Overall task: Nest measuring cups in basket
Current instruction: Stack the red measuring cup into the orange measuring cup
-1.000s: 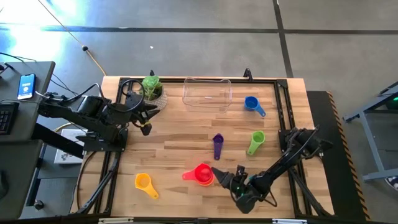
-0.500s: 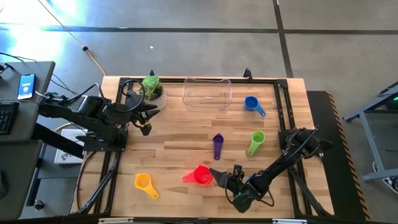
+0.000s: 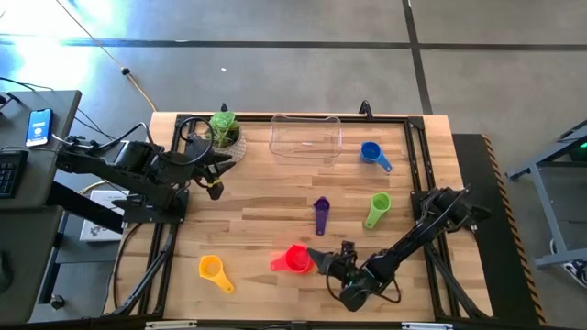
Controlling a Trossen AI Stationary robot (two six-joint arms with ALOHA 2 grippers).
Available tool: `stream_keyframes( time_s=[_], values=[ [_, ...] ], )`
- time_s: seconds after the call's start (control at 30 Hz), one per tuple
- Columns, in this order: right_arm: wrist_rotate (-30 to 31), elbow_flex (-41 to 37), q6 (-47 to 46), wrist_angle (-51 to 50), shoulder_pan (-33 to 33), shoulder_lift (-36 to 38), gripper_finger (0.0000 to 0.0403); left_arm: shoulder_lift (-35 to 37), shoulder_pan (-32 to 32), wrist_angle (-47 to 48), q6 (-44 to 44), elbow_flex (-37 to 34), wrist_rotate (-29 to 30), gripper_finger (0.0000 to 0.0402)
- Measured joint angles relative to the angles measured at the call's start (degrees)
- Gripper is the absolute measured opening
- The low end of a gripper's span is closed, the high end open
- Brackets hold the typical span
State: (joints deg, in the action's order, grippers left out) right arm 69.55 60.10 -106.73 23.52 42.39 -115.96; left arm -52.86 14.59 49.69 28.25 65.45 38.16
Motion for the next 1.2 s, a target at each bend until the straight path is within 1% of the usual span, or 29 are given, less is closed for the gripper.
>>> stream_keyframes(
  time_s=[0.17, 0.37, 0.7, 0.87, 1.2],
  values=[
    [-1.32, 0.00, -1.77, -2.53, -0.04, 0.00, 0.0000, 0.00, 0.00, 0.00, 0.00, 0.00, -0.01, 0.0090],
    [-2.81, 0.00, -3.02, -3.16, -0.02, 0.02, 0.0006, 0.00, 0.00, -0.02, 0.00, 0.00, -0.01, 0.0090],
    [-3.71, 0.00, -4.00, -3.75, -0.02, 0.02, 0.0059, 0.00, 0.00, -0.02, 0.02, 0.00, -0.01, 0.0090],
    [-1.86, 0.00, -3.97, -3.75, 0.35, 0.02, 0.0076, 0.00, 0.00, -0.04, 0.04, 0.00, -0.01, 0.0090],
    [5.63, -0.02, -5.82, -4.63, 2.89, 0.02, 0.0078, 0.00, 0.00, -0.73, 0.04, 0.00, -0.01, 0.0090]
  ],
)
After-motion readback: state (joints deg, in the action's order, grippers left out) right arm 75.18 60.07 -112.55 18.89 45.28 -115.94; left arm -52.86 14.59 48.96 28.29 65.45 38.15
